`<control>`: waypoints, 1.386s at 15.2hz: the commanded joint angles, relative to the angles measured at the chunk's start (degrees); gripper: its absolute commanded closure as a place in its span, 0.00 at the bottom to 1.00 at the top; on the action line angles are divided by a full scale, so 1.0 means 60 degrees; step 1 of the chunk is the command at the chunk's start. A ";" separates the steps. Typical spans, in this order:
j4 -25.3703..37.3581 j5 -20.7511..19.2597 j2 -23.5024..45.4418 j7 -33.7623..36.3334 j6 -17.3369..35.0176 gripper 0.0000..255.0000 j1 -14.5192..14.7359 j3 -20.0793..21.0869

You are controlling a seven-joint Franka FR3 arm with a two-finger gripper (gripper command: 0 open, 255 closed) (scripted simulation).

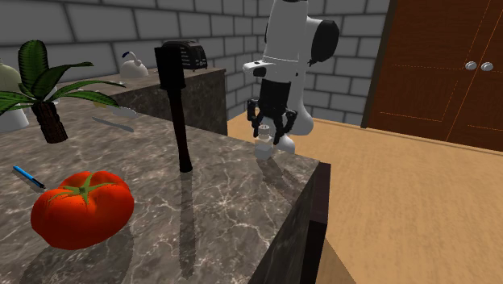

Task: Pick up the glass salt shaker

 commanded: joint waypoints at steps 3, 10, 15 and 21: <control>-0.0023 0.0000 -0.0007 -0.0002 0.0019 1.00 -0.0001 -0.0003; 0.0137 -0.0003 0.0028 -0.0011 -0.0107 1.00 -0.0006 0.0000; 0.0928 -0.0020 0.0183 -0.0062 -0.0741 1.00 -0.0023 0.0003; 0.1956 -0.0052 0.0438 -0.0117 -0.1514 1.00 -0.0046 0.0018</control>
